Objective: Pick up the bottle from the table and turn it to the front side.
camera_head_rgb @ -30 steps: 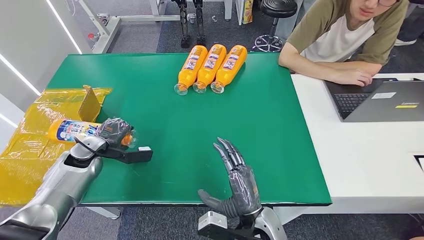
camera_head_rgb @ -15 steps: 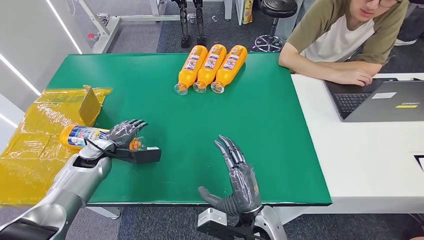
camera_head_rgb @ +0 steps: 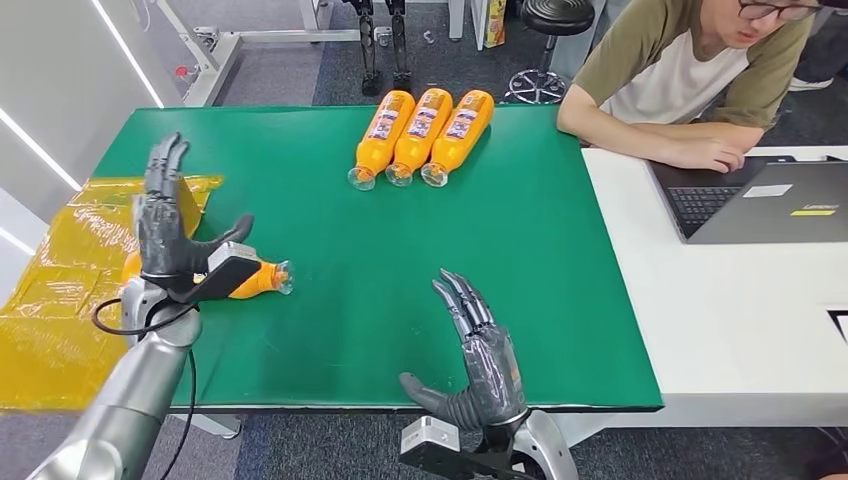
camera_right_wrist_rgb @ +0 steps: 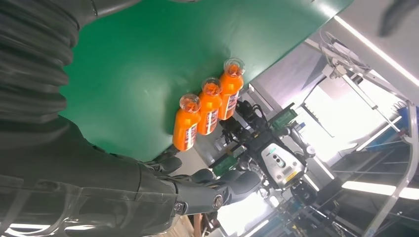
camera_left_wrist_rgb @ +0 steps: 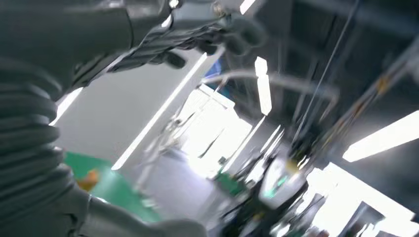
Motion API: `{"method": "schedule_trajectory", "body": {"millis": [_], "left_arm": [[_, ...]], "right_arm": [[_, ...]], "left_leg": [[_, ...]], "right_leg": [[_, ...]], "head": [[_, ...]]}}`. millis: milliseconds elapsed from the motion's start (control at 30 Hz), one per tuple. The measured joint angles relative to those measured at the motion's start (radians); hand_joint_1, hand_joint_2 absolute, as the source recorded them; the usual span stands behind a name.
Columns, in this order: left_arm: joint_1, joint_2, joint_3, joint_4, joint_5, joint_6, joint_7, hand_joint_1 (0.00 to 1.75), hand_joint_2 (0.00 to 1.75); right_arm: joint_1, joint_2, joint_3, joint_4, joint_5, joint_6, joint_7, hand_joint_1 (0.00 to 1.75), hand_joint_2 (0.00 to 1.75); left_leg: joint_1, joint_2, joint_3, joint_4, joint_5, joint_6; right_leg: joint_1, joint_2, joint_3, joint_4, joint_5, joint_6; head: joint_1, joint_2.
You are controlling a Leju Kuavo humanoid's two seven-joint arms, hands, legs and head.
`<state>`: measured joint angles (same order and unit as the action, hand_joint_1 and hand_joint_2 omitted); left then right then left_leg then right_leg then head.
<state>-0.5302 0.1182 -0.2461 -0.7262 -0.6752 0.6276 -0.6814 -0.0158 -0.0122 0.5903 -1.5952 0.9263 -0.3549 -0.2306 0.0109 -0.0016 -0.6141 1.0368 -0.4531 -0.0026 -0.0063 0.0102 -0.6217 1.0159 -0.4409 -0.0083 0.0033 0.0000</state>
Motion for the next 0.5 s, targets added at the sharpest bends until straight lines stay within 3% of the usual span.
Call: {"method": "schedule_trajectory", "body": {"millis": [200, 267, 367, 500], "left_arm": [[0.120, -0.019, -0.039, -0.334, 0.385, 0.006, -0.020, 0.00, 1.75], [0.150, -0.048, -0.066, -0.418, 0.494, -0.072, -0.016, 0.00, 1.75], [0.200, -0.117, -0.103, -0.498, 0.658, -0.273, 0.011, 0.00, 1.75], [0.250, -0.194, -0.150, -0.537, 0.642, -0.331, 0.046, 0.00, 1.75]], "right_arm": [[0.000, -0.003, -0.001, 0.007, -0.029, -0.025, -0.011, 0.00, 1.75], [0.000, -0.003, -0.001, 0.008, -0.059, -0.043, -0.019, 0.00, 1.75], [0.001, -0.003, -0.001, 0.006, -0.117, -0.087, -0.045, 0.00, 1.75], [0.007, 0.003, -0.002, -0.006, -0.222, -0.186, -0.127, 0.00, 1.75]], "left_leg": [[0.000, -0.001, 0.000, 0.000, 0.000, 0.000], [0.000, -0.002, 0.000, 0.000, 0.000, 0.000], [-0.001, -0.002, 0.000, 0.000, -0.001, 0.001], [-0.001, -0.002, 0.000, 0.001, -0.002, 0.002]], "right_leg": [[0.000, -0.001, 0.000, -0.001, 0.000, 0.000], [0.000, -0.002, 0.001, -0.001, 0.000, 0.001], [0.000, -0.003, 0.002, -0.002, 0.000, 0.001], [-0.001, -0.002, 0.002, -0.002, 0.000, 0.001]], "head": [[0.000, 0.000], [0.000, 0.000], [0.000, 0.000], [0.000, 0.000]]}}
